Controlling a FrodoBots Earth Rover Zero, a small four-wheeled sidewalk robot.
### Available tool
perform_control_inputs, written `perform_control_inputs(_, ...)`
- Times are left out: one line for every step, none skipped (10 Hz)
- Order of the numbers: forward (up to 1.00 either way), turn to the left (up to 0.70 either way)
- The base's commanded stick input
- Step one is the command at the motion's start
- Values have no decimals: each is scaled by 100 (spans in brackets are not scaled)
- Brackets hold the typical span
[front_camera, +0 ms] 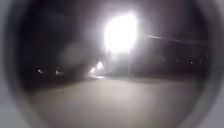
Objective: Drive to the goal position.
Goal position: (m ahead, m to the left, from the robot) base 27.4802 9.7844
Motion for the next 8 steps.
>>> perform_control_inputs(100,-1)
perform_control_inputs(100,0)
perform_control_inputs(100,0)
perform_control_inputs(100,0)
perform_control_inputs(100,0)
perform_control_inputs(100,0)
perform_control_inputs(100,4)
perform_control_inputs(100,19)
